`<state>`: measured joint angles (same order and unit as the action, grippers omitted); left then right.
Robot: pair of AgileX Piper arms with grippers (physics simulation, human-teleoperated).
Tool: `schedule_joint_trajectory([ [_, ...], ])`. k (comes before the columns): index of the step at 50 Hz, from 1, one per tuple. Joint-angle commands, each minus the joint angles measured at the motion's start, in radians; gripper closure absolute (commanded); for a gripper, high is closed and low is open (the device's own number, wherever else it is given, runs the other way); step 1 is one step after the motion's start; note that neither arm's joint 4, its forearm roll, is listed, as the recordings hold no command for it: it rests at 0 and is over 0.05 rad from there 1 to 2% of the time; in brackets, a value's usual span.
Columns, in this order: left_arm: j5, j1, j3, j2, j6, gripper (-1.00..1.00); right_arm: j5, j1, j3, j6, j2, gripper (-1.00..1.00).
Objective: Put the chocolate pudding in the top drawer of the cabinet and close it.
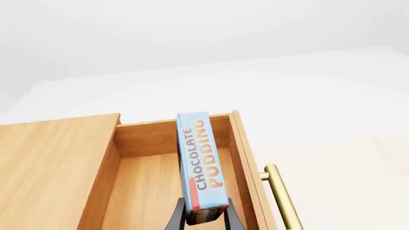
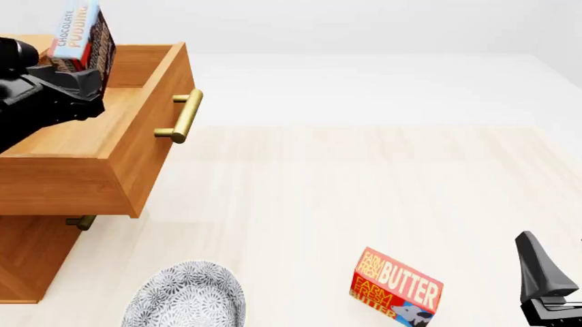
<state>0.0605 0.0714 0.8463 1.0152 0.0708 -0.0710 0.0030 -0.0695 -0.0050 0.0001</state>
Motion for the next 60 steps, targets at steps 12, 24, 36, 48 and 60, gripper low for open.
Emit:
schedule_joint_trajectory([
  [12, 0.064, -0.035, 0.046, 0.054, 0.02, 1.0, 0.0, 0.0, 0.0, 0.0, 0.0, -1.0],
  [24, 0.089, -0.055, 0.067, 0.077, -0.01, 1.0, 0.0, 0.0, 0.0, 0.0, 0.0, -1.0],
  [36, 0.127, -0.08, 0.093, 0.089, -0.015, 1.0, 0.0, 0.0, 0.0, 0.0, 0.0, -1.0],
  [48, 0.136, -0.103, 0.096, 0.113, -0.021, 1.0, 0.0, 0.0, 0.0, 0.0, 0.0, -1.0],
  [60, 0.119, -0.116, 0.105, 0.172, -0.007, 1.0, 0.0, 0.0, 0.0, 0.0, 0.0, -1.0],
])
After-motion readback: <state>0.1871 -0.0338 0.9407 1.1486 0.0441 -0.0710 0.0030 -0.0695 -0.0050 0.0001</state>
